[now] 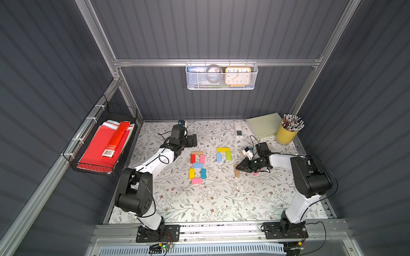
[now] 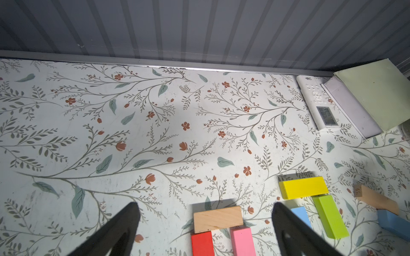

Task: Assemble the number 8 with building blocks
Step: Move the building block to the center of the board, then pick up the building block from the center of the board.

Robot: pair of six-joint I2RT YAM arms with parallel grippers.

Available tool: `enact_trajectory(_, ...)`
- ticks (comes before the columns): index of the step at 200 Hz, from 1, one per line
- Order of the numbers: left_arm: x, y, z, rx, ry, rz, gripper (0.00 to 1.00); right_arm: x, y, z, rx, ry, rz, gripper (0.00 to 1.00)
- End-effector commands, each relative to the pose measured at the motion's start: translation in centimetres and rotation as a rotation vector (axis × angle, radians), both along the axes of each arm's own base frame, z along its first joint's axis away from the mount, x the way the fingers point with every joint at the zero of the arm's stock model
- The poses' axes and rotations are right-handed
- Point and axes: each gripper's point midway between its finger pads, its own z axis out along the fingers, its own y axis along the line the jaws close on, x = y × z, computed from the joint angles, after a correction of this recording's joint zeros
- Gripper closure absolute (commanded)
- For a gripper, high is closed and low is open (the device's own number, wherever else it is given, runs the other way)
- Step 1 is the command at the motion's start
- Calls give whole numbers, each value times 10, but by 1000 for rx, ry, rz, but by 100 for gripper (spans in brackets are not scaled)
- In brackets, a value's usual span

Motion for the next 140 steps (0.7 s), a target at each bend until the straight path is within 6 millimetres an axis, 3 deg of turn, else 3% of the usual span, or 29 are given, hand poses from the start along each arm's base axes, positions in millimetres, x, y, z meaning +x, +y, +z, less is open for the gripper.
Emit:
enact_trajectory(1,-4,-2,0,13,0,-23,3,-8,-13,-30,-97,71,-13,85)
enact_trajectory(27,-3,-2,0,13,0,-24,3,-4,-29,-41,-220,52,-20,75)
enact_trajectory(86,-3,-2,-1,14,1,-24,3,8,-50,-38,-363,-6,-31,60)
enact_trajectory(113,-3,-2,-2,14,3,-25,3,20,-44,-17,-329,-60,-47,56)
enact_trajectory(140,-3,-2,-1,12,2,-23,3,36,-33,29,-294,-157,-82,43)
